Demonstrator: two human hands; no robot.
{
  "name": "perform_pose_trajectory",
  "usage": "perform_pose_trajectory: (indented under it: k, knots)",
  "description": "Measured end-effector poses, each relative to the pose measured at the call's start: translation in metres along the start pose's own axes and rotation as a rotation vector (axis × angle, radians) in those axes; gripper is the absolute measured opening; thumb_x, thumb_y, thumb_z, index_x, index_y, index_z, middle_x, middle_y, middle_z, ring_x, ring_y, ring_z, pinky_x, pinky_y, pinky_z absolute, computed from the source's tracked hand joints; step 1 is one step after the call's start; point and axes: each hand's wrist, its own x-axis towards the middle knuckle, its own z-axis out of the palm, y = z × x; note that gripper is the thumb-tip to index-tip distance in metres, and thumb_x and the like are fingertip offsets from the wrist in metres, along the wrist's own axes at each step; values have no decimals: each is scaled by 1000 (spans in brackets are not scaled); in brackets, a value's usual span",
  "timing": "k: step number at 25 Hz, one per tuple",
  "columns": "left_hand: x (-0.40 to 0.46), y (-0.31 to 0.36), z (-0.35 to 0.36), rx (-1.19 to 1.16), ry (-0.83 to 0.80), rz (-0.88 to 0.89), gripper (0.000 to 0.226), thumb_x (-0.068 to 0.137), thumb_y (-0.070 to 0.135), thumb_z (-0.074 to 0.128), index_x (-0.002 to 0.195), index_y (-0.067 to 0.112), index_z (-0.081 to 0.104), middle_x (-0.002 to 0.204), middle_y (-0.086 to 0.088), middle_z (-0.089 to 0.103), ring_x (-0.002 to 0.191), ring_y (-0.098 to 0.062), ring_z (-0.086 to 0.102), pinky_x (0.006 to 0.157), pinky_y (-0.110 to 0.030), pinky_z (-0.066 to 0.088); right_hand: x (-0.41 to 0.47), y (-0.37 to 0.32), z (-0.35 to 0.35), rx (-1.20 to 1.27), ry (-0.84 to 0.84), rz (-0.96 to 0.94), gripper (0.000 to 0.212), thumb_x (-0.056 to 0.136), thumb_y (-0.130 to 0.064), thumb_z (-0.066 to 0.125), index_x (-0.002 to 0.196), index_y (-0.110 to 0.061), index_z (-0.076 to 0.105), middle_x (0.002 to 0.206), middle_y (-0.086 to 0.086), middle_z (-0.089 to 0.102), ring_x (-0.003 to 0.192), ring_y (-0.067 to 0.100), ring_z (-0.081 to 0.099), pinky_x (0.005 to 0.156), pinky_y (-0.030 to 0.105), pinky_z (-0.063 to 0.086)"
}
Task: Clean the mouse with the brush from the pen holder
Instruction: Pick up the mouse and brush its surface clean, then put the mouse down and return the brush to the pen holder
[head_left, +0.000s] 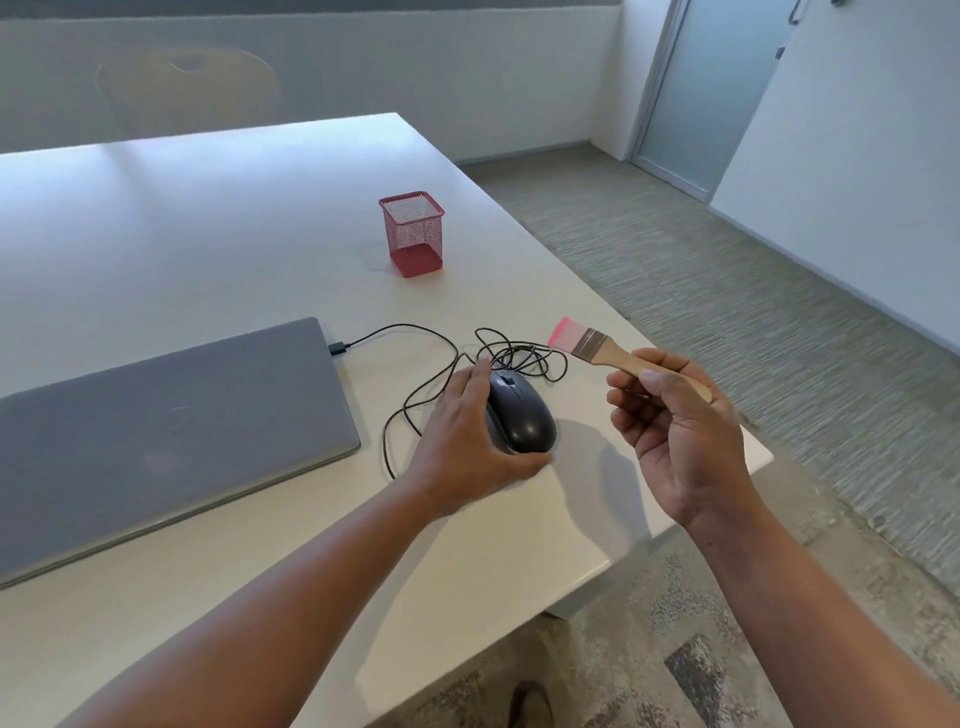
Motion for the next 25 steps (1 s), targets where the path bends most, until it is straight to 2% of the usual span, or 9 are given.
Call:
perform_pose_trajectory:
  k: [6,11,19,22,25]
  knots:
    - [4,1,-1,70,-35,-62,133,57,67,85,162,21,18,157,12,30,145,-12,31,121,-36,31,41,-3,3,-3,-85,39,19,97,-3,54,108,-14,64,83,13,72,71,20,67,66,26,55]
    - [6,2,1,141,-60,-57,131,62,68,82,164,22,14,157,12,26,146,-12,24,121,-28,23,63,-1,10,9,-124,60,18,97,-3,54,106,-14,65,82,12,73,71,20,68,65,26,55]
    - [8,1,2,171,-84,-67,133,60,76,80,163,23,16,159,11,24,147,-12,24,121,-30,23,68,5,14,-26,-165,58,19,98,-4,54,104,-17,66,83,11,74,72,20,68,68,28,54]
    - [8,0,3,167,-67,-74,132,57,80,78,162,24,19,159,12,26,147,-13,26,121,-30,26,60,23,13,-127,-236,20,22,102,-7,53,111,-20,69,92,11,73,80,22,67,73,29,54]
    - [7,0,4,170,-60,-65,130,58,79,78,161,24,21,158,13,28,146,-12,27,120,-29,27,49,43,11,-197,-281,19,24,104,-8,52,117,-18,69,99,10,73,92,23,68,84,34,57]
